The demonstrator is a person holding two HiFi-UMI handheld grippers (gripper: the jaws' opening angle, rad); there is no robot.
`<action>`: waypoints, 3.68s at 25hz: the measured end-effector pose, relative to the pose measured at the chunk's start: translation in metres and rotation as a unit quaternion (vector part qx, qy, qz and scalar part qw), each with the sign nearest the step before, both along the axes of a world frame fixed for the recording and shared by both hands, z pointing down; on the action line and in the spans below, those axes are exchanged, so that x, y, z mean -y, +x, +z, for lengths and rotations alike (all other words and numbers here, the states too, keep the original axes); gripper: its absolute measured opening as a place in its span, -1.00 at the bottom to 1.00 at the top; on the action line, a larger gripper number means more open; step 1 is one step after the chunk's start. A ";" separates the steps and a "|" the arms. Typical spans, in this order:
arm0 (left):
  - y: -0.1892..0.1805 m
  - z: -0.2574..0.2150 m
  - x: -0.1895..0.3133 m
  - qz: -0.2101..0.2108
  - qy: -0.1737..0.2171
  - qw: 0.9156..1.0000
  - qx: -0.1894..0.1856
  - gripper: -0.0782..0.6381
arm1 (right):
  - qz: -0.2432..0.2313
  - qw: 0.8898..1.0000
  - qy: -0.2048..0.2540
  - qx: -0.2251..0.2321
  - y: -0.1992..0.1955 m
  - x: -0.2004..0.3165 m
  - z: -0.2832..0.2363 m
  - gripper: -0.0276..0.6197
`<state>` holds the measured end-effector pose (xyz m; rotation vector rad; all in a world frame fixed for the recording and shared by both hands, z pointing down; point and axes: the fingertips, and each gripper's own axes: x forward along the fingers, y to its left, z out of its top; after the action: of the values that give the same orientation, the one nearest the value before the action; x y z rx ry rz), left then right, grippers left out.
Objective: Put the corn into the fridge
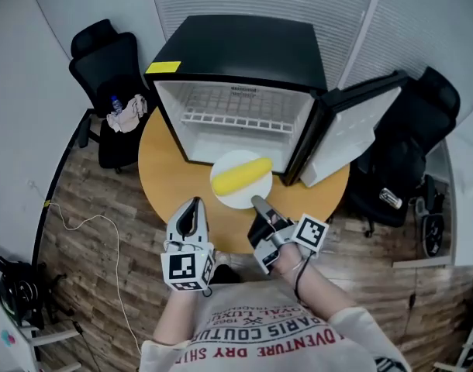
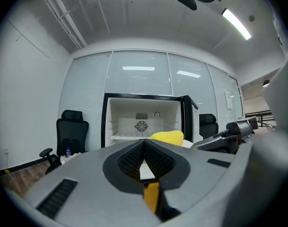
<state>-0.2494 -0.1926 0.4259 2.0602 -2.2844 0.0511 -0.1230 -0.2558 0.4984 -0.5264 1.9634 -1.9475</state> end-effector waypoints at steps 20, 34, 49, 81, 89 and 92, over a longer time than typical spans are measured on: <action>-0.081 0.011 0.124 0.146 -0.006 0.989 -0.013 -0.69 | 0.154 0.988 -0.014 0.000 -0.075 0.100 -0.003 -0.79; -0.099 0.025 0.155 0.177 -0.017 0.984 -0.029 -0.69 | 0.201 0.979 -0.038 -0.015 -0.091 0.141 0.010 -0.78; -0.115 0.030 0.177 0.173 -0.022 0.984 -0.034 -0.69 | 0.222 0.974 -0.043 -0.013 -0.100 0.164 0.013 -0.78; -0.100 0.033 0.187 0.184 -0.026 0.982 -0.027 -0.69 | 0.206 0.978 -0.009 0.012 -0.111 0.164 0.001 -0.55; -0.083 0.026 0.166 0.196 -0.021 0.980 -0.020 -0.69 | 0.132 0.987 0.075 -0.053 -0.118 0.115 -0.004 -0.80; -0.078 0.026 0.158 0.198 -0.021 0.980 -0.019 -0.69 | 0.109 0.975 0.145 -0.125 -0.118 0.104 -0.008 -0.82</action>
<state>-0.3272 -0.3501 0.4516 2.4333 -1.8004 0.0769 -0.2415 -0.3599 0.4904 -0.8988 2.1856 -1.4891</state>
